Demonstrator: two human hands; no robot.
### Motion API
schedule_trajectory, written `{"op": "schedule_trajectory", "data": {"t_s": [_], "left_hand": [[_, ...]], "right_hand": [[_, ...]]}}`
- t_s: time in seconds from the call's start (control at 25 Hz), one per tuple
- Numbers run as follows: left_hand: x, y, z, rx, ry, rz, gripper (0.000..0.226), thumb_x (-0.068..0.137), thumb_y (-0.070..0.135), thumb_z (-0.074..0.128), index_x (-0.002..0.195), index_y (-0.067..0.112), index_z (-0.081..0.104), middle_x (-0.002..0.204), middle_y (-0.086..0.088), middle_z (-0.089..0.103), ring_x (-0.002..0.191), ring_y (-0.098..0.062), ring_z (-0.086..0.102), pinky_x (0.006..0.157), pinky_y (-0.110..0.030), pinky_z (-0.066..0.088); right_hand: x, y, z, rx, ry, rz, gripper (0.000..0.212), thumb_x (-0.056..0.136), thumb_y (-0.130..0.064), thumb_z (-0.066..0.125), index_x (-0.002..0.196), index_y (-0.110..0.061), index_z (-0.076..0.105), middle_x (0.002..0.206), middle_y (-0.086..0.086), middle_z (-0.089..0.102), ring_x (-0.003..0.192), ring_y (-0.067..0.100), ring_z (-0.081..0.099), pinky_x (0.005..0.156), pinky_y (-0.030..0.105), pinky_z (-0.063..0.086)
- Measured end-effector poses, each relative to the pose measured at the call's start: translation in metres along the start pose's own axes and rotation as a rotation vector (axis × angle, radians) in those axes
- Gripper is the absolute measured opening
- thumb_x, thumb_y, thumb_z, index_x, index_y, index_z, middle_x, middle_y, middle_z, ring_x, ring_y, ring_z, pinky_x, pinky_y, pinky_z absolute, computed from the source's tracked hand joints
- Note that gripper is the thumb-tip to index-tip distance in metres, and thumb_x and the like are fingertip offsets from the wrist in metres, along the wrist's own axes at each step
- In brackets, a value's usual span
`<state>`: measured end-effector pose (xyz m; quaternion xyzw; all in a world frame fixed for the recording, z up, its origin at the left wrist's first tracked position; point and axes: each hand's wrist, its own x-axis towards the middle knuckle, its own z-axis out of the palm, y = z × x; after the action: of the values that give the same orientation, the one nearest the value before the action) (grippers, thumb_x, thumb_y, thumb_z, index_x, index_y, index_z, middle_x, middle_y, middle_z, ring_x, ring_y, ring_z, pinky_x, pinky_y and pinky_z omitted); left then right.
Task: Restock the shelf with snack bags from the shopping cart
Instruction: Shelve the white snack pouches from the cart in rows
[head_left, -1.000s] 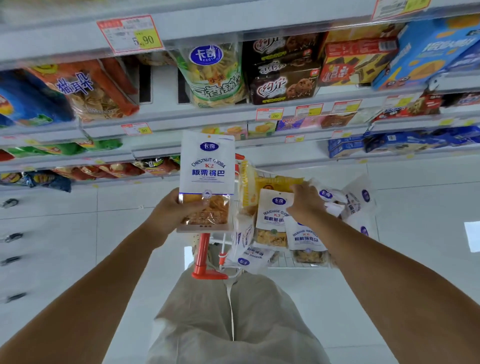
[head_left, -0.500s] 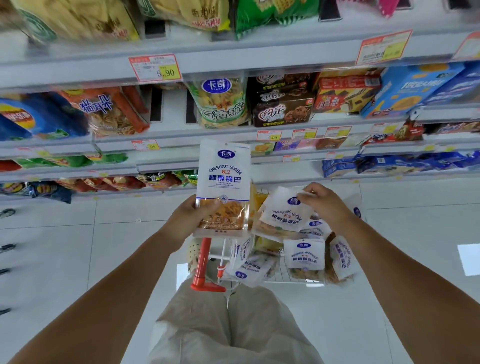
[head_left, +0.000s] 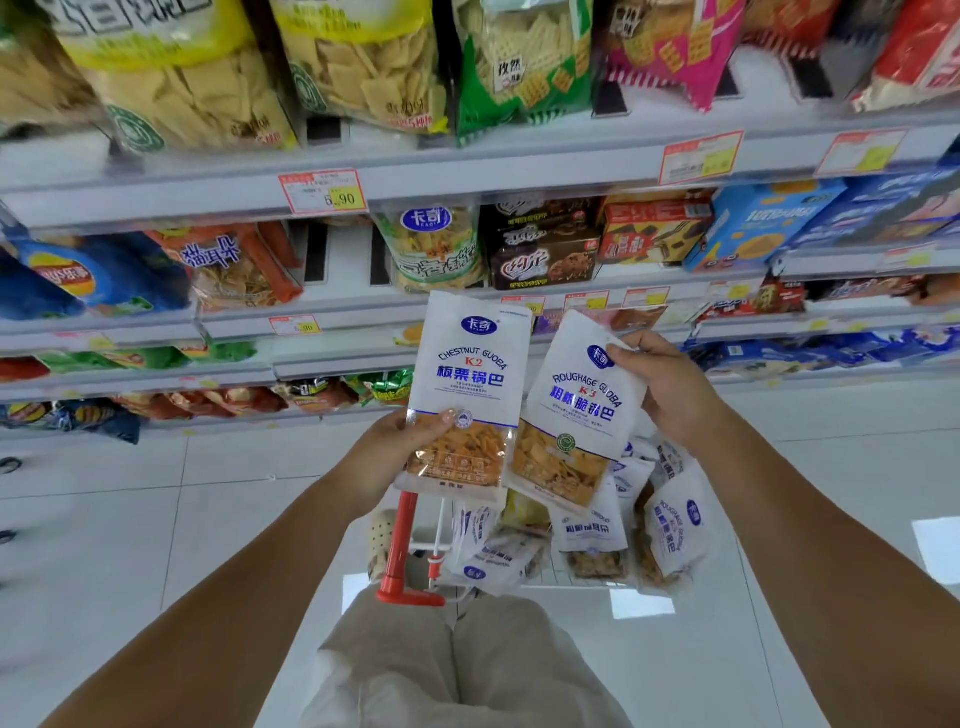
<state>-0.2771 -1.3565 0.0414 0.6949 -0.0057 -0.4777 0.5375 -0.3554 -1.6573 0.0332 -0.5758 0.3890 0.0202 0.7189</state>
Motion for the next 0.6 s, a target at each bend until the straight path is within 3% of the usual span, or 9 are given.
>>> {"op": "schedule_trajectory", "data": {"t_s": [0.12, 0.24, 0.4, 0.52, 0.6], "left_hand": [[-0.006, 0.017, 0.003, -0.007, -0.021, 0.023, 0.043, 0.066, 0.059, 0.075, 0.101, 0.035, 0.075, 0.107, -0.004, 0.075, 0.113, -0.029, 0.065, 0.107, -0.058, 0.039], [-0.012, 0.037, 0.004, -0.047, -0.054, 0.048, 0.021, 0.077, 0.044, 0.075, 0.093, 0.030, 0.079, 0.102, -0.005, 0.076, 0.107, -0.029, 0.067, 0.103, -0.052, 0.043], [-0.021, 0.058, -0.003, -0.257, -0.126, 0.002, 0.033, 0.077, 0.031, 0.068, 0.106, 0.018, 0.073, 0.106, -0.010, 0.075, 0.093, -0.023, 0.073, 0.079, -0.034, 0.060], [-0.027, 0.074, -0.013, -0.338, -0.230, -0.026, 0.045, 0.064, 0.041, 0.086, 0.102, 0.017, 0.078, 0.109, -0.012, 0.074, 0.093, -0.025, 0.073, 0.073, -0.035, 0.060], [-0.029, 0.087, -0.020, -0.360, -0.283, -0.035, 0.036, 0.067, 0.037, 0.084, 0.096, 0.014, 0.080, 0.105, -0.014, 0.074, 0.089, -0.026, 0.074, 0.071, -0.035, 0.060]], "right_hand": [[-0.010, -0.019, 0.003, 0.046, -0.018, 0.003, 0.011, 0.091, -0.010, 0.061, 0.081, -0.015, 0.059, 0.077, 0.001, 0.074, 0.070, 0.021, 0.066, 0.069, 0.036, 0.052], [-0.022, -0.040, 0.002, 0.063, -0.022, -0.009, 0.009, 0.090, -0.010, 0.061, 0.082, -0.012, 0.058, 0.079, 0.006, 0.074, 0.071, 0.025, 0.067, 0.071, 0.039, 0.054], [-0.041, -0.065, 0.007, 0.123, -0.018, -0.038, 0.017, 0.089, -0.009, 0.060, 0.074, -0.012, 0.053, 0.075, 0.010, 0.070, 0.062, 0.024, 0.067, 0.058, 0.035, 0.058], [-0.055, -0.081, 0.018, 0.206, -0.028, -0.084, 0.018, 0.089, -0.008, 0.058, 0.073, -0.011, 0.052, 0.073, 0.011, 0.068, 0.060, 0.025, 0.066, 0.056, 0.035, 0.057], [-0.064, -0.093, 0.032, 0.261, -0.042, -0.111, 0.013, 0.087, -0.008, 0.060, 0.077, -0.011, 0.052, 0.077, 0.012, 0.069, 0.066, 0.027, 0.067, 0.060, 0.038, 0.059]]}}
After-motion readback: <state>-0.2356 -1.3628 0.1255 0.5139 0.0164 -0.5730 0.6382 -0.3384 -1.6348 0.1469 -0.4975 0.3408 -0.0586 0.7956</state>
